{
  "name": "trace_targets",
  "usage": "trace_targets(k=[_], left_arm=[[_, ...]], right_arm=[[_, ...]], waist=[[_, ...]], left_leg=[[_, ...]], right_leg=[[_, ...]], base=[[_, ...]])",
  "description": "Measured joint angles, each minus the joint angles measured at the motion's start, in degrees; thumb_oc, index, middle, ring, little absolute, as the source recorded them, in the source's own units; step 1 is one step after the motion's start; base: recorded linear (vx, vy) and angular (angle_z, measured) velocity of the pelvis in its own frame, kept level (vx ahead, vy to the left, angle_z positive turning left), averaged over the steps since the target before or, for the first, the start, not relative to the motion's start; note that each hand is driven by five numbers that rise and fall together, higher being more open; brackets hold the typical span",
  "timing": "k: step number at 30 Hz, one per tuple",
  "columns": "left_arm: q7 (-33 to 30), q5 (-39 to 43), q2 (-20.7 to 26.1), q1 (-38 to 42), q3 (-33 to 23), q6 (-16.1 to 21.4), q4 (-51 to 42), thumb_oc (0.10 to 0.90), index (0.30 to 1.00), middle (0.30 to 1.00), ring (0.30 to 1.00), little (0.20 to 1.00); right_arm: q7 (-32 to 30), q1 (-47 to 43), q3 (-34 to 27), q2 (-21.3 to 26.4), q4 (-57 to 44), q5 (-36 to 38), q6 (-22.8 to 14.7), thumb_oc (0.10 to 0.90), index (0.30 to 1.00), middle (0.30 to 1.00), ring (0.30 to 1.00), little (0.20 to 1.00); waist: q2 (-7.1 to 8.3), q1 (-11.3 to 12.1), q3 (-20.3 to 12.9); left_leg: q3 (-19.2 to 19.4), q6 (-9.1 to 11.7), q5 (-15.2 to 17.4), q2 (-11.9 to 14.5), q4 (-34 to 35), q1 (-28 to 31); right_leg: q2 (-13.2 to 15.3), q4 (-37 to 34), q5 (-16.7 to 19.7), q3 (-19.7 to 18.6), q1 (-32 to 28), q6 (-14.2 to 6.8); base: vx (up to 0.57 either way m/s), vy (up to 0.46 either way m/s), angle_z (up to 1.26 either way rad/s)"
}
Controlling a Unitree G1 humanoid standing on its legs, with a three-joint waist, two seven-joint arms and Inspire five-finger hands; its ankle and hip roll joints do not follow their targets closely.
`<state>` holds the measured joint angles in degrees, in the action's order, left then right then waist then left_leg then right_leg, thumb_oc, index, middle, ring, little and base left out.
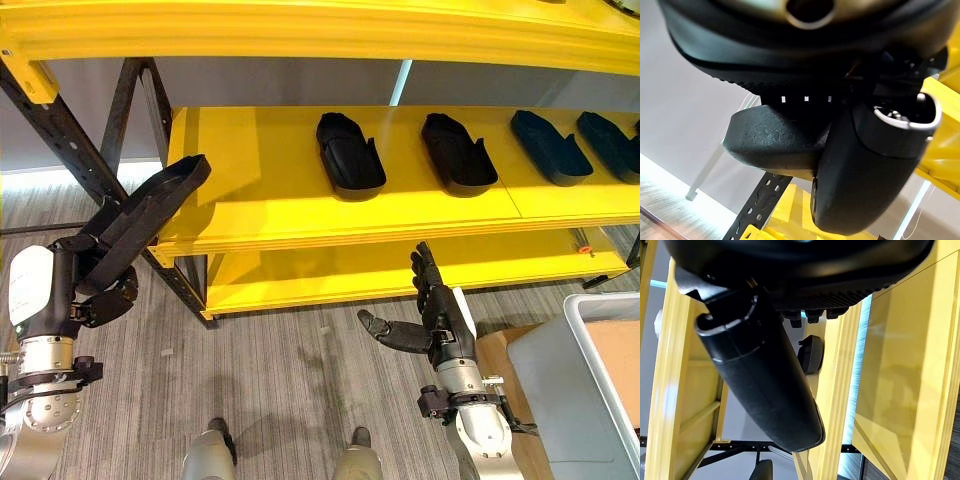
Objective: Move parts from the plastic box to the shelf.
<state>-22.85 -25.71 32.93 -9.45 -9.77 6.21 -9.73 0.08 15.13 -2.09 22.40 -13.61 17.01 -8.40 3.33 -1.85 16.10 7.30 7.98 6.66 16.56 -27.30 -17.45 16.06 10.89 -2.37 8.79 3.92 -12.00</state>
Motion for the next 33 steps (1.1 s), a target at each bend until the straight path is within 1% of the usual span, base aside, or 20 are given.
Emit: trace_targets(k=[2,4,6,7,9,12,13,16,19,20,21,22,23,24,26,27,28,29,30,33], left_arm=[[-0.58,-0.54,0.05,1.63,1.3,-0.75,0.08,0.4,0.3,0.3,0.3,0.3],[-1.0,-1.56,0.13,2.27,1.87,-1.4,0.28,0.4,0.3,0.3,0.3,0.3],[-1.78,-1.66,0.08,4.57,3.61,-2.39,0.9,0.4,0.3,0.3,0.3,0.3],[-2.94,-1.67,0.03,7.01,5.27,-2.8,1.81,0.4,0.3,0.3,0.3,0.3],[-5.19,-1.64,-0.08,9.07,6.92,-3.82,2.92,0.4,0.3,0.3,0.3,0.3],[-6.99,-1.59,-0.11,11.88,8.83,-4.95,5.05,0.4,0.3,0.3,0.3,0.3],[-7.96,-1.53,-0.11,13.47,9.79,-5.31,5.67,0.4,0.3,0.3,0.3,0.3],[-9.7,-1.53,-0.14,17.53,10.77,-5.81,6.6,0.4,0.3,0.3,0.3,0.3],[-11.55,-1.42,-0.37,22.31,12.45,-6.6,8.71,0.4,0.3,0.3,0.3,0.3],[-11.8,-1.4,-0.39,22.74,12.36,-6.75,9.07,0.4,0.3,0.3,0.3,0.3],[-12.26,-1.04,-0.3,23.67,12.41,-7.17,9.4,0.4,0.3,0.3,0.3,0.3],[-12.83,0.17,-0.42,26.45,13.11,-7.41,10.26,0.4,0.3,0.3,0.3,0.3],[-12.86,1.51,-1.05,28.37,13.62,-7.48,10.8,0.4,0.3,0.3,0.3,0.3],[-12.93,2.98,-1.24,29.77,13.62,-7.51,11.66,0.4,0.3,0.3,0.3,0.3],[-12.81,4.31,-1.91,30.48,14.03,-7.73,12.28,0.4,0.3,0.3,0.3,0.3],[-12.35,5.31,-2.0,31.9,14.78,-7.81,13.15,0.4,0.3,0.3,0.3,0.3],[-12.09,5.31,-2.01,32.65,15.5,-7.82,13.92,0.4,0.3,0.3,0.3,0.3],[-11.77,5.43,-2.63,33.49,16.54,-7.78,14.23,0.4,0.3,0.3,0.3,0.3],[-11.81,6.74,-3.67,33.6,17.18,-7.7,14.13,0.4,0.3,0.3,0.3,0.3],[-11.59,7.54,-5.77,33.65,17.85,-7.75,14.39,0.4,0.3,0.3,0.3,0.3]], right_arm=[[0.48,-0.02,0.45,0.0,-0.06,0.02,0.0,0.9,1.0,1.0,1.0,1.0],[0.75,0.03,0.92,0.0,-0.14,0.08,0.0,0.9,1.0,1.0,1.0,1.0],[0.76,0.02,1.14,0.02,-0.2,0.74,0.01,0.9,1.0,1.0,1.0,1.0],[0.83,-0.22,1.6,0.15,-0.23,1.27,0.05,0.9,1.0,1.0,1.0,1.0],[0.97,-0.71,2.84,0.7,-0.22,1.26,0.21,0.9,1.0,1.0,1.0,1.0],[1.19,-1.43,4.82,1.06,-0.21,1.27,0.47,0.9,1.0,1.0,1.0,1.0],[1.21,-1.88,5.27,1.33,-0.22,1.28,0.47,0.9,1.0,1.0,1.0,1.0],[1.3,-4.06,6.47,1.73,-0.17,1.28,0.76,0.9,1.0,1.0,1.0,1.0],[1.2,-4.54,7.71,1.79,-0.18,1.28,0.87,0.9,1.0,1.0,1.0,1.0],[1.27,-4.61,8.33,1.82,-0.19,1.28,0.93,0.9,1.0,1.0,1.0,1.0],[1.22,-4.64,8.4,1.92,-0.37,1.29,0.84,0.9,1.0,1.0,1.0,1.0],[1.18,-4.61,8.43,2.13,-0.35,1.4,0.87,0.9,1.0,1.0,1.0,1.0],[1.16,-4.48,8.73,2.28,-0.3,1.79,0.9,0.9,1.0,1.0,1.0,1.0],[1.21,-5.35,9.44,2.55,0.2,2.25,1.2,0.9,1.0,1.0,1.0,1.0],[1.16,-6.86,10.16,2.88,0.24,2.28,1.34,0.9,1.0,1.0,1.0,1.0],[1.09,-6.97,10.18,3.01,-0.17,2.29,1.29,0.9,1.0,1.0,1.0,1.0],[1.08,-6.79,10.37,2.98,-0.28,2.29,1.29,0.9,1.0,1.0,1.0,1.0],[1.04,-6.44,10.71,3.17,-0.55,2.27,1.25,0.9,1.0,1.0,1.0,1.0],[0.76,-7.07,10.87,3.35,-0.58,2.27,1.21,0.9,1.0,1.0,1.0,1.0],[-0.4,-7.08,10.8,4.28,-0.58,2.26,1.22,0.9,1.0,1.0,1.0,1.0]], waist=[[0.79,0.03,-0.51],[1.06,-0.03,-0.65],[1.08,-0.38,-0.66],[1.09,-0.48,-0.68],[1.14,-0.79,-0.67],[1.2,-1.21,-0.63],[1.2,-1.19,-0.61],[1.41,-1.19,-0.38],[1.91,-1.22,0.12],[1.83,-1.3,0.24],[1.63,-1.14,0.42],[2.07,-1.36,1.43],[2.68,-1.55,1.81],[2.63,-1.53,2.58],[1.64,-1.94,3.16],[1.44,-2.29,3.77],[1.9,-2.91,3.9],[3.32,-3.37,4.13],[2.83,-3.51,4.52],[2.39,-5.84,4.85]], left_leg=[[-0.06,-0.37,0.1,-0.01,-0.71,-1.34],[-0.23,-0.46,0.14,0.09,-1.14,-1.77],[-0.84,-0.69,0.18,0.1,-1.56,-3.04],[-1.29,-0.75,-0.09,0.11,-1.66,-4.38],[-1.36,-0.68,-0.69,0.29,-1.62,-5.56],[-1.36,-0.63,-1.35,0.49,-1.54,-5.97],[-1.49,-0.59,-1.41,0.58,-1.68,-6.65],[-1.42,-0.62,-1.47,1.2,-2.63,-9.26],[-1.48,-0.68,-1.52,1.66,-3.53,-9.92],[-1.47,-0.68,-1.52,1.98,-3.22,-9.99],[-1.44,-0.71,-1.53,2.43,-3.17,-10.75],[-1.41,-0.8,-2.46,2.71,-3.77,-11.76],[-1.65,-0.4,-3.15,2.4,-3.99,-12.56],[-1.99,-0.16,-3.26,2.3,-3.5,-12.7],[-2.55,-0.05,-3.44,3.22,-1.4,-12.85],[-2.05,-0.24,-3.93,4.1,-1.63,-12.96],[-1.73,-0.13,-4.47,4.17,-1.82,-12.92],[-1.49,0.36,-4.86,3.78,-2.06,-12.5],[-1.68,0.61,-5.45,4.55,-1.23,-12.46],[-2.83,0.75,-7.0,4.57,-0.25,-11.94]], right_leg=[[0.21,-0.11,0.51,-0.08,0.84,0.24],[0.11,-0.51,0.93,-0.04,0.92,0.39],[0.04,0.17,0.93,0.08,2.0,0.35],[-0.02,0.6,1.01,0.04,3.27,0.43],[-0.33,1.51,1.22,-0.2,5.21,0.59],[-0.54,2.5,1.3,-0.67,6.46,0.67],[-0.59,3.02,1.1,-0.83,7.39,0.39],[-1.24,4.31,1.05,-2.16,10.75,0.33],[-1.5,6.3,1.0,-2.95,12.29,0.26],[-1.7,5.78,1.01,-3.06,12.58,0.26],[-2.24,6.86,0.75,-3.15,13.15,0.17],[-2.03,14.67,-2.42,-3.67,16.05,1.92],[-1.52,17.22,-3.85,-3.85,17.91,1.08],[-1.47,17.25,-4.34,-3.8,18.16,0.96],[-3.34,15.65,-4.36,-3.66,18.64,1.01],[-3.74,20.25,-5.89,-4.1,19.7,2.31],[-3.46,23.4,-7.34,-4.04,19.88,3.02],[-2.93,24.7,-9.8,-4.34,19.98,2.65],[-4.25,23.88,-8.81,-4.52,20.63,3.85],[-5.28,23.87,-8.6,-4.57,20.96,4.05]], base=[[0.0,-0.003,0.02],[-0.02,-0.005,0.02],[-0.05,-0.013,0.09],[-0.04,-0.013,0.05],[-0.06,-0.017,-0.04],[-0.09,-0.016,-0.06],[-0.09,-0.019,-0.06],[-0.07,-0.028,-0.15],[-0.05,-0.014,-0.11],[-0.06,-0.027,-0.12],[-0.05,-0.05,0.03],[-0.04,-0.048,0.31],[-0.05,-0.066,0.42],[-0.03,-0.051,0.12],[-0.03,-0.06,-0.31],[-0.02,-0.056,-0.18],[-0.02,-0.054,0.01],[-0.03,-0.057,-0.27],[-0.03,-0.055,-0.37],[-0.03,-0.056,-0.25]])
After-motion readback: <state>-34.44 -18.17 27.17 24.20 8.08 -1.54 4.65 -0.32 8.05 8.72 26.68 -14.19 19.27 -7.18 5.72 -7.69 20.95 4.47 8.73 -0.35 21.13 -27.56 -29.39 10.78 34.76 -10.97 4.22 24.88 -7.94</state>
